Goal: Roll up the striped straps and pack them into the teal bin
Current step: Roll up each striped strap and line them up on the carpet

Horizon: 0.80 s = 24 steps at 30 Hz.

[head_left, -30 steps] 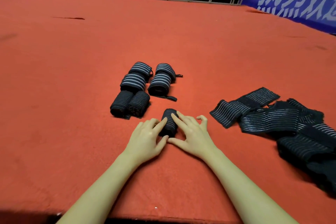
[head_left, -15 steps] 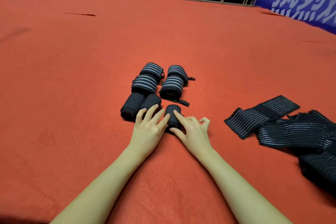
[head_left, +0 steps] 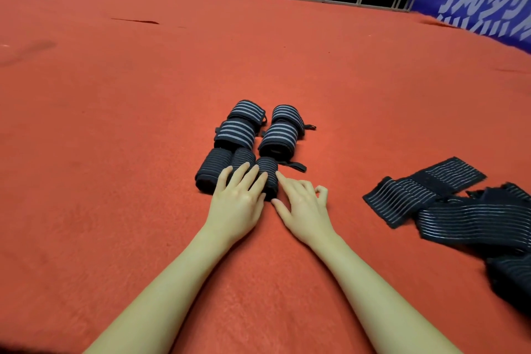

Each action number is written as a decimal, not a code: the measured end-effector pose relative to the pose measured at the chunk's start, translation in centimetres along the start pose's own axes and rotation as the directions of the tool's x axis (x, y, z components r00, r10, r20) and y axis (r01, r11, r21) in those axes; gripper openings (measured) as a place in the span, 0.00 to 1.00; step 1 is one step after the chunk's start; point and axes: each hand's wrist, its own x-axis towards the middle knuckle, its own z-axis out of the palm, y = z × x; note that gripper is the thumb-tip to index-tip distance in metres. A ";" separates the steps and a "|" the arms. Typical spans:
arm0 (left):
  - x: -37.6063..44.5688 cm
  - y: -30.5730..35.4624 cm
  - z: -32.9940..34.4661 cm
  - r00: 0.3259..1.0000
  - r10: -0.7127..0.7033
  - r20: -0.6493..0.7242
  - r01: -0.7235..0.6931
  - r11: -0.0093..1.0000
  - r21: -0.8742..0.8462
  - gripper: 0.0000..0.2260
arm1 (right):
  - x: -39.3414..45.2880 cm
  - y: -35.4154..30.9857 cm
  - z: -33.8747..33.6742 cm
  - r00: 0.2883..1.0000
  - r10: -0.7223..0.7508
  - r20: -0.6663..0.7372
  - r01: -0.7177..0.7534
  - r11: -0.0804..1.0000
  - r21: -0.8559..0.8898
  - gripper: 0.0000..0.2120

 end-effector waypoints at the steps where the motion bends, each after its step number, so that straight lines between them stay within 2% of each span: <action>1: 0.1 0.3 -0.3 1.000 -0.002 0.004 0.002 1.000 -0.011 0.17 | -0.3 0.4 -0.2 1.000 0.001 0.004 -0.001 1.000 -0.007 0.26; 6: 0.1 3.8 -1.4 0.998 -0.002 0.070 0.009 0.995 -0.104 0.17 | -3.0 2.7 -1.6 0.998 -0.001 -0.063 -0.008 0.991 -0.136 0.23; 14: 0.6 11.6 -1.8 0.972 0.049 0.231 -0.001 0.979 -0.203 0.17 | -9.2 10.2 -6.7 0.973 0.146 -0.181 -0.203 0.911 -0.358 0.20; 19: 2.5 16.0 -1.7 0.939 0.106 0.326 -0.011 0.959 -0.282 0.17 | -11.0 12.5 -7.6 0.931 0.325 -0.168 -0.364 0.870 -0.334 0.29; 24: 5.4 18.0 -1.1 0.921 0.180 0.344 -0.027 0.914 -0.405 0.22 | -9.9 13.4 -8.2 0.909 0.372 -0.188 -0.414 0.858 -0.305 0.35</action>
